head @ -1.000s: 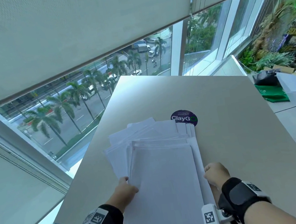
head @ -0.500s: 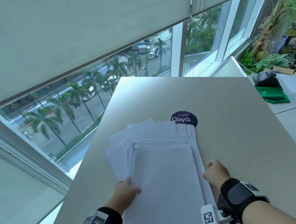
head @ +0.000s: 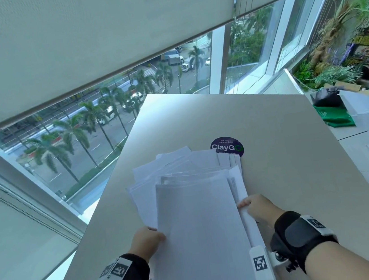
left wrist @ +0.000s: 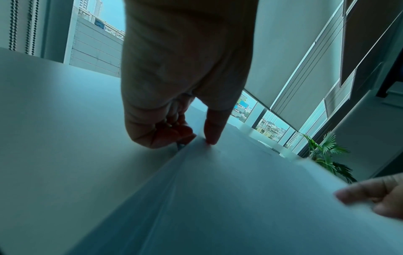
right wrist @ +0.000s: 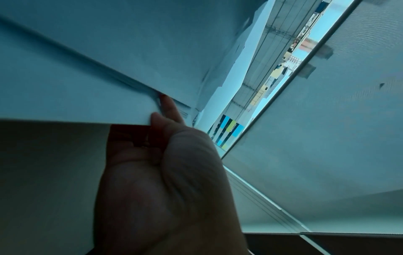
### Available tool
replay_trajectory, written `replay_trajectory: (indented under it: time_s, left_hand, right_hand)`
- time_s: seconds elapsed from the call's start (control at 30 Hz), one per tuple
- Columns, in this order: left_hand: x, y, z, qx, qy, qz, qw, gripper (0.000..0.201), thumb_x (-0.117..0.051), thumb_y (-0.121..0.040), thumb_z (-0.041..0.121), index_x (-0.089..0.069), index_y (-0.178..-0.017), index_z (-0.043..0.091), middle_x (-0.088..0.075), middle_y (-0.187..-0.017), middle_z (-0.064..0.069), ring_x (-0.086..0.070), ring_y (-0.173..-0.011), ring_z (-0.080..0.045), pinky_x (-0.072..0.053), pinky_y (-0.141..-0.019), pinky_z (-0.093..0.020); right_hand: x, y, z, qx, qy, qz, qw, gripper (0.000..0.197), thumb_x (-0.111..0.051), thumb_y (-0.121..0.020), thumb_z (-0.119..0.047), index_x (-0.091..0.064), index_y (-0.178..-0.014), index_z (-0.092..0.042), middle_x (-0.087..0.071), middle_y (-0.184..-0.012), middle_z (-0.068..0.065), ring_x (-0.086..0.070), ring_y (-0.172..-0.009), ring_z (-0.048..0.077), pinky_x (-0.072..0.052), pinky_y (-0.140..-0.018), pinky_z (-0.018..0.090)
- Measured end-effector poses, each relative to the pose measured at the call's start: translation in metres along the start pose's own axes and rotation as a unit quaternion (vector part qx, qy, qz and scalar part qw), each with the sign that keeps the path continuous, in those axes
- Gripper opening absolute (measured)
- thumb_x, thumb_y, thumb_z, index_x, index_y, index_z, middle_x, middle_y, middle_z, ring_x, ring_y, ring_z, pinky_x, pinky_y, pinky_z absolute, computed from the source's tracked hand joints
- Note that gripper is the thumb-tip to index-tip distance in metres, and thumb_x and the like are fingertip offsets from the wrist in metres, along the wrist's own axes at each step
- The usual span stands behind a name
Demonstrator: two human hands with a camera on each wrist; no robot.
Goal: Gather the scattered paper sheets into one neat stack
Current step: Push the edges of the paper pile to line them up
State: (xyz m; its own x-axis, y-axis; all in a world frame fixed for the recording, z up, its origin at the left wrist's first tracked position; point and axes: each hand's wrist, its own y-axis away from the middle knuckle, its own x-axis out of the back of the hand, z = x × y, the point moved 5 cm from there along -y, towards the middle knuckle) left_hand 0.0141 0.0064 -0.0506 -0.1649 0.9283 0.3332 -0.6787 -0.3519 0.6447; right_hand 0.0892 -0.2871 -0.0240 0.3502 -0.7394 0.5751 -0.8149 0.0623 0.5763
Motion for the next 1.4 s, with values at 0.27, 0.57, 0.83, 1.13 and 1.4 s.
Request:
replay_trajectory:
  time_s: [0.27, 0.57, 0.83, 1.13, 1.4]
  left_hand:
    - [-0.005, -0.015, -0.006, -0.002, 0.042, -0.028, 0.999, 0.036, -0.060, -0.055, 0.002, -0.056, -0.090, 0.008, -0.062, -0.091, -0.020, -0.060, -0.082, -0.034, -0.050, -0.074, -0.041]
    - [-0.004, -0.005, -0.002, 0.011, 0.034, -0.043, 0.998, 0.034, -0.056, -0.081, -0.005, -0.051, -0.114, 0.001, -0.046, -0.061, -0.008, -0.039, -0.046, -0.017, -0.032, -0.043, -0.020]
    - [-0.005, -0.005, -0.001, -0.008, 0.018, -0.030, 0.999, 0.050, -0.054, -0.083, -0.004, -0.042, -0.131, 0.007, -0.042, -0.060, -0.007, -0.036, -0.047, -0.017, -0.030, -0.044, -0.023]
    - [-0.007, 0.002, 0.003, -0.002, 0.013, -0.038, 0.999, 0.040, -0.054, -0.083, -0.004, -0.050, -0.122, 0.002, -0.039, -0.058, -0.005, -0.033, -0.047, -0.017, -0.028, -0.046, -0.023]
    - [-0.007, 0.014, 0.008, 0.007, 0.038, -0.040, 0.998, 0.038, -0.061, -0.077, 0.003, -0.052, -0.114, 0.002, -0.049, -0.071, -0.006, -0.041, -0.056, -0.017, -0.034, -0.053, -0.025]
  right_hand:
    - [-0.012, -0.002, -0.002, -0.122, 0.068, -0.034, 0.990, 0.035, -0.050, -0.093, -0.014, -0.050, -0.124, 0.003, -0.054, -0.122, 0.015, -0.050, -0.120, 0.029, -0.040, -0.095, 0.030]
    - [-0.016, -0.018, 0.007, -0.098, 0.076, -0.014, 0.992, 0.036, -0.044, -0.092, -0.008, -0.049, -0.126, 0.006, -0.051, -0.106, 0.011, -0.050, -0.100, 0.023, -0.032, -0.078, 0.021]
    - [0.004, -0.015, 0.024, -0.088, 0.056, 0.040, 0.994, 0.037, -0.043, -0.092, -0.004, -0.029, -0.061, -0.019, -0.034, -0.066, -0.002, -0.041, -0.084, 0.021, -0.035, -0.074, 0.024]
    - [-0.007, 0.001, 0.015, 0.013, -0.072, 0.002, 0.997, 0.030, -0.046, -0.085, 0.005, -0.053, -0.114, -0.001, -0.061, -0.107, 0.017, -0.056, -0.089, 0.026, -0.046, -0.068, 0.027]
    - [-0.024, 0.002, -0.002, 0.049, -0.061, -0.029, 0.996, 0.030, -0.040, -0.090, 0.006, -0.049, -0.117, -0.002, -0.056, -0.114, 0.018, -0.052, -0.093, 0.023, -0.046, -0.084, 0.034]
